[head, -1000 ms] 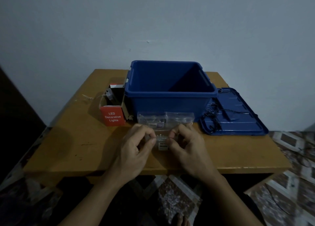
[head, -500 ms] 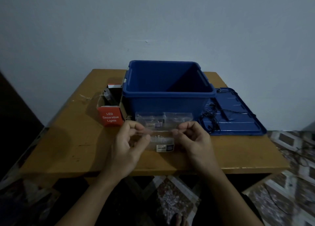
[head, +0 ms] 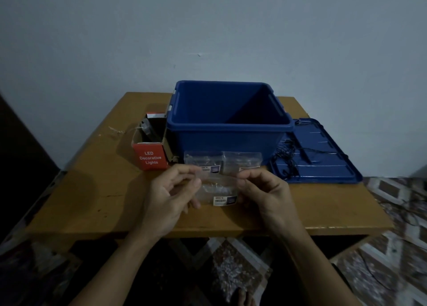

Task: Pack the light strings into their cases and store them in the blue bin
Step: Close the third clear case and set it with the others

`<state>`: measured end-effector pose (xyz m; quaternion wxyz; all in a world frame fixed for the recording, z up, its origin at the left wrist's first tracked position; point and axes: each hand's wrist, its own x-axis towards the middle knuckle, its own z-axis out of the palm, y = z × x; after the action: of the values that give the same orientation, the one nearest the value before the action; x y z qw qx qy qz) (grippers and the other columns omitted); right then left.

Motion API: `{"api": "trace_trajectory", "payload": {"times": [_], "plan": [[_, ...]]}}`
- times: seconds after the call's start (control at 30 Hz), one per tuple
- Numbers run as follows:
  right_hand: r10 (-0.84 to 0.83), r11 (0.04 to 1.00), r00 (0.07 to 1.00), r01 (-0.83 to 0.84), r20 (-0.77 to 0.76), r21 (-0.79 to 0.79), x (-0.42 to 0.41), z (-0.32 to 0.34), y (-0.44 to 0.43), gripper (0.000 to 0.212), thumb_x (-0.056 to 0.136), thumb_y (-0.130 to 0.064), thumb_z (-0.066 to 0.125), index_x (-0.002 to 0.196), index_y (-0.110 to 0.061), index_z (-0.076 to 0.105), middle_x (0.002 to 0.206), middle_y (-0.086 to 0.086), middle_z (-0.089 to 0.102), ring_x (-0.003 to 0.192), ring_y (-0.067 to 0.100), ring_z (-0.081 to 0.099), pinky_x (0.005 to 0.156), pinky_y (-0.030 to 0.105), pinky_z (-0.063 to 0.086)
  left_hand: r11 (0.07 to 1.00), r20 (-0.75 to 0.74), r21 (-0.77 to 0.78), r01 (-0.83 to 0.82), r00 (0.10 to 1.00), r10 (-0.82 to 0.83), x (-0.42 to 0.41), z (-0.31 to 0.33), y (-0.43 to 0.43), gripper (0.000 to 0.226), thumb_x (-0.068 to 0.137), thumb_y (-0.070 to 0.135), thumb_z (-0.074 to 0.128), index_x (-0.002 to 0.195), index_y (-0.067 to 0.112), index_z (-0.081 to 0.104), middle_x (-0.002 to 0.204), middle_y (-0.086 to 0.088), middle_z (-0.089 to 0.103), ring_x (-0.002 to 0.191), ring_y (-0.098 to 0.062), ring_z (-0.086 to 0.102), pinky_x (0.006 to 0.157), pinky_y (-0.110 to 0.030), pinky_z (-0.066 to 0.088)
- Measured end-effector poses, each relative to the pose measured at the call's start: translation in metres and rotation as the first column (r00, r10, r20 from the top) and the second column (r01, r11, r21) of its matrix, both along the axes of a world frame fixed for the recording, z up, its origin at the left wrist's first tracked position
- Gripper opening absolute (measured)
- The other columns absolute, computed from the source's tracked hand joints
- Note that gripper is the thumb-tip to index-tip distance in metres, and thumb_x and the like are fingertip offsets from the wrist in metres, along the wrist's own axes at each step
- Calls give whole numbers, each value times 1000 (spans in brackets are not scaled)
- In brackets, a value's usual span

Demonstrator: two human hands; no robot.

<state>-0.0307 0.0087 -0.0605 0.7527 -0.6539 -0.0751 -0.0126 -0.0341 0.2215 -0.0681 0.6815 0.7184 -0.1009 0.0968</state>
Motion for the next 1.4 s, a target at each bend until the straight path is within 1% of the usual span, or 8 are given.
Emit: {"api": "trace_trajectory", "payload": {"times": [0.13, 0.33, 0.63, 0.87, 0.93, 1.07, 1.2, 1.4], "plan": [[20, 1000, 1000, -20, -4, 6, -3, 0, -2, 13, 86, -16, 68, 96, -10, 74, 76, 9, 69, 66, 20, 62, 64, 28, 55, 999, -11, -12, 34, 999, -35, -2, 1, 2, 21, 88, 29, 64, 104, 16, 72, 107, -9, 74, 62, -32, 67, 50, -33, 49], [56, 998, 998, -56, -18, 12, -4, 0, -5, 23, 87, -21, 69, 106, -9, 72, 75, 9, 68, 69, 22, 63, 67, 28, 54, 1000, -5, 16, 20, 1000, -19, 0, -1, 1, 19, 91, 22, 62, 105, 12, 71, 107, -8, 73, 61, -31, 67, 51, -33, 51], [30, 997, 998, -26, 61, -73, -4, 1, 1, 11, 87, -19, 71, 93, -10, 69, 74, 5, 66, 64, 22, 58, 61, 33, 51, 999, 13, 36, -19, 1000, 18, 0, 1, 0, 32, 86, 39, 66, 104, 13, 74, 100, -6, 75, 60, -28, 68, 49, -30, 50], [-16, 994, 996, 26, 89, -104, -7, 2, 8, 15, 87, -22, 70, 91, -7, 68, 73, 5, 65, 61, 21, 56, 57, 31, 48, 999, -35, 13, -37, 999, 37, 0, 2, -2, 19, 89, 23, 64, 101, 11, 74, 98, -7, 75, 60, -30, 67, 49, -28, 49], [1, 992, 998, 7, 67, -127, -6, 2, 7, 4, 90, -15, 70, 91, -12, 68, 77, 4, 66, 63, 21, 56, 58, 33, 48, 1000, -54, 17, -24, 998, 24, 1, 2, -2, 14, 90, 24, 70, 100, 15, 74, 98, -7, 75, 60, -26, 67, 49, -25, 48], [-20, 989, 999, 25, 38, -147, -2, 0, 11, 6, 93, -3, 64, 93, -9, 63, 76, 2, 62, 63, 20, 53, 57, 31, 45, 999, -146, -34, -20, 989, 14, 4, 6, -3, 20, 87, 25, 73, 102, 12, 71, 101, -2, 76, 57, -20, 63, 48, -21, 45], [-37, 987, 999, 41, 24, -156, 0, -2, 14, 4, 93, -2, 62, 92, -5, 60, 77, 3, 59, 61, 13, 52, 55, 25, 45, 1000, -205, -22, -20, 979, 15, 8, 9, -4, 9, 89, 10, 67, 96, 9, 71, 99, 1, 76, 56, -16, 60, 48, -20, 43], [-78, 968, 997, 77, 8, -240, 1, -3, 20, 8, 84, -25, 61, 91, -21, 60, 86, 3, 60, 72, 16, 55, 61, 32, 46, 999, -216, 12, -47, 975, 49, 7, 10, -13, 12, 93, 1, 59, 94, 4, 70, 80, -10, 71, 47, -10, 52, 45, -12, 39]]}}
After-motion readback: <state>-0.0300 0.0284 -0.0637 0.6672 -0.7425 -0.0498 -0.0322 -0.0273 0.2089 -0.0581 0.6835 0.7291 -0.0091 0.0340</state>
